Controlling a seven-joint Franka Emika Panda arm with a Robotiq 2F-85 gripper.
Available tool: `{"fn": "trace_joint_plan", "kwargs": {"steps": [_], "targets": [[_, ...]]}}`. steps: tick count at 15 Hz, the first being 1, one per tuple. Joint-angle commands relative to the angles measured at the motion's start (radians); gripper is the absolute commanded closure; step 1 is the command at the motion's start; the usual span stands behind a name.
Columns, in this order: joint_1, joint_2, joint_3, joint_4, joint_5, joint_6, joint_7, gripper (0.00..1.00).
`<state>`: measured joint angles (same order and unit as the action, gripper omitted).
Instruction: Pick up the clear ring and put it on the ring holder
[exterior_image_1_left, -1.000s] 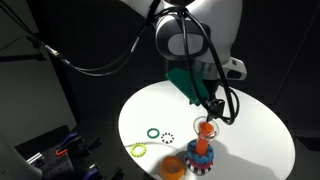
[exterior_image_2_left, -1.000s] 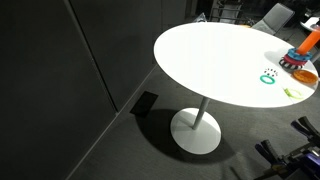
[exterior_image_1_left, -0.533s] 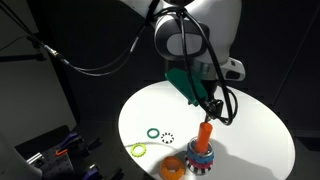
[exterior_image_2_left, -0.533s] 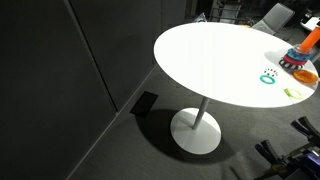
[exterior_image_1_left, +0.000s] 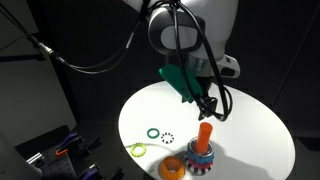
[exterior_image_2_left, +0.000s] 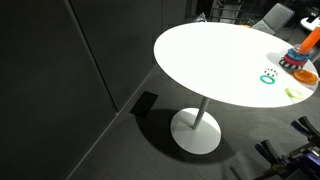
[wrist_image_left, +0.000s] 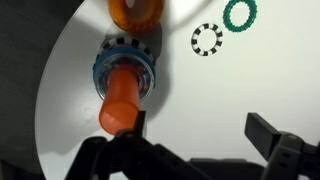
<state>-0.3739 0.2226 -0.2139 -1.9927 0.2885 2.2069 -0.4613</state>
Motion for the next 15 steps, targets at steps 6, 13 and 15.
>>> {"fn": "trace_joint_plan", "kwargs": {"steps": [6, 13, 15], "targets": [[0.032, -0.13, -0.022, -0.079, -0.198, -0.143, 0.04, 0.0], [0.08, -0.257, -0.019, -0.192, -0.349, -0.139, 0.178, 0.0], [0.097, -0.296, -0.015, -0.227, -0.374, -0.137, 0.221, 0.0]]}}
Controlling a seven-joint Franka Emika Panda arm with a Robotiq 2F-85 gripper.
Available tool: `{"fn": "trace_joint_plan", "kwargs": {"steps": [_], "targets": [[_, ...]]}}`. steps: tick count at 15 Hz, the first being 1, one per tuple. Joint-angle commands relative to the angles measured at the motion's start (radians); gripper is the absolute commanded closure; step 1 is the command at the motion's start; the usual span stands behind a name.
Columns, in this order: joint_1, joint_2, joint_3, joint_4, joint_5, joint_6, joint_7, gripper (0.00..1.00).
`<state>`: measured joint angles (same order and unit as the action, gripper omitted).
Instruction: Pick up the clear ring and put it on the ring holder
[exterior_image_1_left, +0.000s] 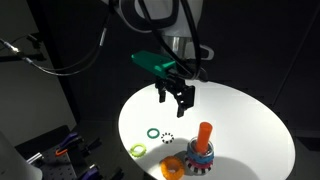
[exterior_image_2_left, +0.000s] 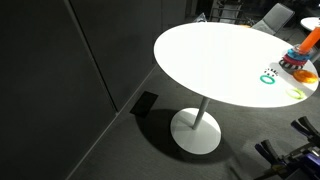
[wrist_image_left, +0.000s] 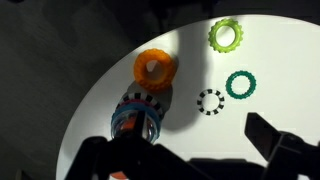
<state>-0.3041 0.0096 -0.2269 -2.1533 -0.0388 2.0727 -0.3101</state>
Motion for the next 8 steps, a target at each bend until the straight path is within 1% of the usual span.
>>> {"fn": "trace_joint_plan", "kwargs": {"steps": [1, 5, 6, 8], "targets": [[0.035, -0.105, 0.0, -0.086, -0.056, 0.005, 0.091, 0.0], [0.06, -0.168, 0.008, -0.145, -0.087, 0.008, 0.153, 0.0], [0.06, -0.116, -0.005, -0.1, -0.057, -0.001, 0.108, 0.0], [0.065, -0.139, -0.001, -0.122, -0.063, -0.001, 0.123, 0.0]]}}
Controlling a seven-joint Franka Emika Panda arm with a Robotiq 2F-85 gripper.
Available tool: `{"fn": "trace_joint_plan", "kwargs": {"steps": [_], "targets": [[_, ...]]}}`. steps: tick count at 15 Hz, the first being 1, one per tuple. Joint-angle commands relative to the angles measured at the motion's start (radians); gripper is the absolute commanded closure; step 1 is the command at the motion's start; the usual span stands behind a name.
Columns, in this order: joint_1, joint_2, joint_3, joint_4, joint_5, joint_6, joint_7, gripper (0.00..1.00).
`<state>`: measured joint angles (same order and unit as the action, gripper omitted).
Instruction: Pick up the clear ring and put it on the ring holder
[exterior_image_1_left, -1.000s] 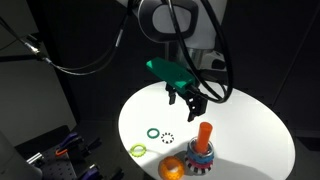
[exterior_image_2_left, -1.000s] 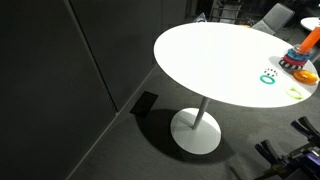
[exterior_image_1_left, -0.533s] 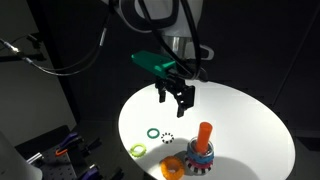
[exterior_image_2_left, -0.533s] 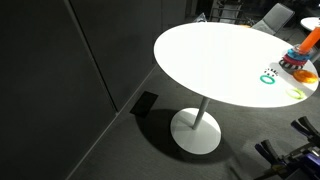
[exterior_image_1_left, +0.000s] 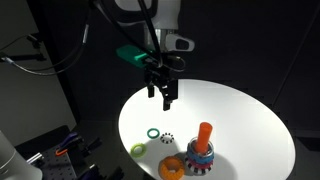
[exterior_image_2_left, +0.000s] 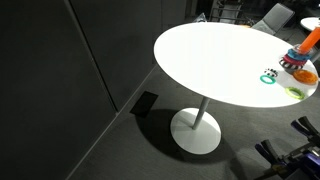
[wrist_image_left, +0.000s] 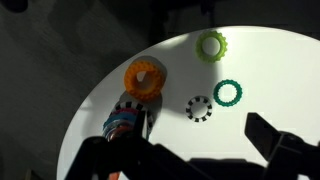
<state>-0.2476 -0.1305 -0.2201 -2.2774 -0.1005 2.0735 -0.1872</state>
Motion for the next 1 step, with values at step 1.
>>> {"fn": "trace_joint_plan", "kwargs": {"steps": [1], "targets": [[0.008, -0.005, -0.008, -0.003, -0.002, -0.001, 0.003, 0.0]]}}
